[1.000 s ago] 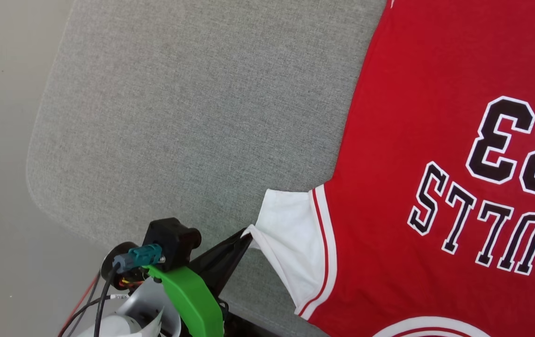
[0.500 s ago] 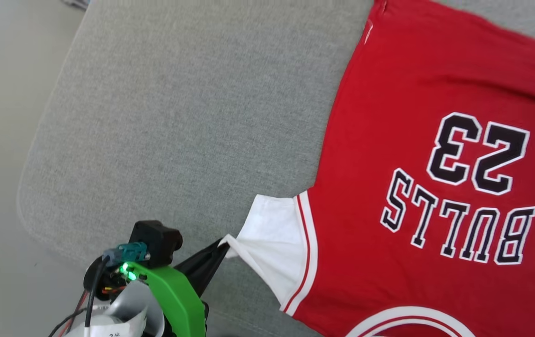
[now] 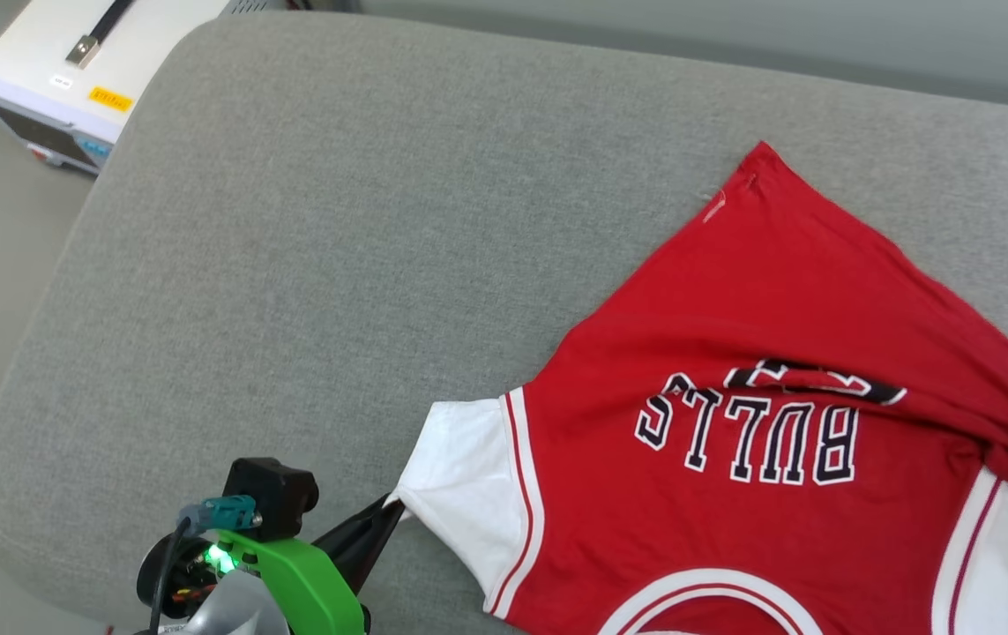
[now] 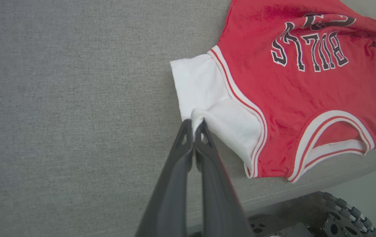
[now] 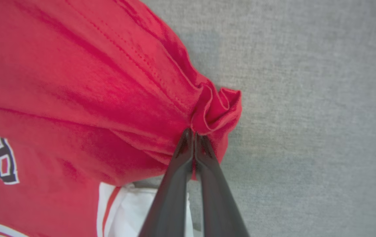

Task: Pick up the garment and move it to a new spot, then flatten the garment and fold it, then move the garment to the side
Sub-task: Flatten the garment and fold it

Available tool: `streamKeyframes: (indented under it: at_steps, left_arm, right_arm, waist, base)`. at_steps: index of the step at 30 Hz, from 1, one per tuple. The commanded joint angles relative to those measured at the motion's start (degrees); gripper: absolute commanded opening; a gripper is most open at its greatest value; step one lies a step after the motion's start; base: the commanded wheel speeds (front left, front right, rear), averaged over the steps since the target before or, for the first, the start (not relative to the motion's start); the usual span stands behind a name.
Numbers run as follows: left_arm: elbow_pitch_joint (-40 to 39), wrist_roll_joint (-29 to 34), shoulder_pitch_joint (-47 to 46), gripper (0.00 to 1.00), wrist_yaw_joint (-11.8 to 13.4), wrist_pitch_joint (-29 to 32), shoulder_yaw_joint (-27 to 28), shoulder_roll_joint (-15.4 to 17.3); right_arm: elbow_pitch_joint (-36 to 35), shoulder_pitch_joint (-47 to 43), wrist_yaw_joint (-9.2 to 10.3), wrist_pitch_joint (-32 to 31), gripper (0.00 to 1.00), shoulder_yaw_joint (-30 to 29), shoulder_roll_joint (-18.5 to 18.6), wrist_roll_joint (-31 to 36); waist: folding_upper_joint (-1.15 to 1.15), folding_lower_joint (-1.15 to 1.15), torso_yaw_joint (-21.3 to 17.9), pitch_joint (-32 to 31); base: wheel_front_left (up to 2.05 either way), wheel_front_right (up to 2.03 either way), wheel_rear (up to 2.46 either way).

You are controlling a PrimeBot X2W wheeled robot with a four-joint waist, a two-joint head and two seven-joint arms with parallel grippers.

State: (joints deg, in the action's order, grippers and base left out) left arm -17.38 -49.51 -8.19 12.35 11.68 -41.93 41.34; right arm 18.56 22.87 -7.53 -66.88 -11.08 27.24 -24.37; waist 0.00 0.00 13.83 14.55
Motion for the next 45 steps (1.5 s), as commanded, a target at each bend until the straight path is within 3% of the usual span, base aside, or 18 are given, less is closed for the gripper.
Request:
streamKeyframes:
  at_steps: [1, 11, 18, 24, 25, 26, 35, 40, 45]
  left_arm:
    - [0.1, -0.6, 0.8, 0.0, 0.4, -0.5, 0.3, 0.1]
    - [0.4, -0.6, 1.6, 0.0, 1.9, -2.3, 0.8, -1.2]
    - [1.0, -0.7, 1.2, 0.0, 1.7, -3.4, 0.6, -2.9]
    - [2.2, -0.4, 0.0, 0.0, 1.0, -4.2, 0.4, -4.2]
    - [2.4, -0.3, -0.1, 0.0, 0.9, -4.3, 0.3, -4.3]
    - [2.5, -0.3, -0.2, 0.0, 0.8, -4.4, 0.3, -4.3]
    - [2.4, 0.1, -0.5, 0.0, 0.6, -5.0, 0.2, -4.3]
    - [1.0, 0.8, -1.6, 0.0, 0.5, -4.8, 0.2, -4.1]
    - [-1.0, 2.2, -3.8, 0.0, 0.1, -4.4, -0.1, -4.2]
  right_arm:
    - [-0.9, -2.6, 0.04, -0.3, 0.0, -0.6, 0.4, -0.7]
    - [-10.7, -17.3, 0.04, -2.8, 0.0, -5.9, -0.9, -2.3]
    - [-15.0, -23.8, 0.04, -2.3, 0.0, -9.8, -6.3, -3.0]
    - [-16.4, -26.7, 0.04, -1.0, 0.0, -9.6, -8.0, -2.8]
    - [-16.5, -26.7, 0.04, -0.6, 0.17, -9.4, -8.0, -2.8]
    - [-16.5, -26.5, 0.04, -0.5, 1.0, -9.4, -8.0, -3.0]
    - [-23.0, -22.3, 0.04, -3.2, 1.0, -5.9, -4.7, -6.9]
    - [-28.2, -15.9, 0.04, -5.1, 1.0, -3.0, -3.2, -7.0]
    - [-28.0, -7.4, 0.04, -7.8, 1.0, -0.5, -2.9, -6.0]
  waist:
    - [0.0, 0.0, -4.9, -5.7]
    - [0.0, 0.0, -7.0, -9.6]
    - [0.0, 0.0, -7.9, -10.2]
    - [0.0, 0.0, -8.2, -9.6]
    - [0.0, 0.0, -8.2, -9.6]
    - [0.0, 0.0, -8.2, -9.5]
    - [0.0, 0.0, -7.2, -8.6]
    - [0.0, 0.0, -5.4, -6.4]
    - [0.0, 0.0, -2.8, -2.3]
  base:
    - [0.0, 0.0, 0.0]
    - [0.0, 0.0, 0.0]
    - [0.0, 0.0, 0.0]
    - [0.0, 0.0, 0.0]
    - [0.0, 0.0, 0.0]
    - [0.0, 0.0, 0.0]
    - [0.0, 0.0, 0.0]
    - [0.0, 0.0, 0.0]
    - [0.0, 0.0, 0.0]
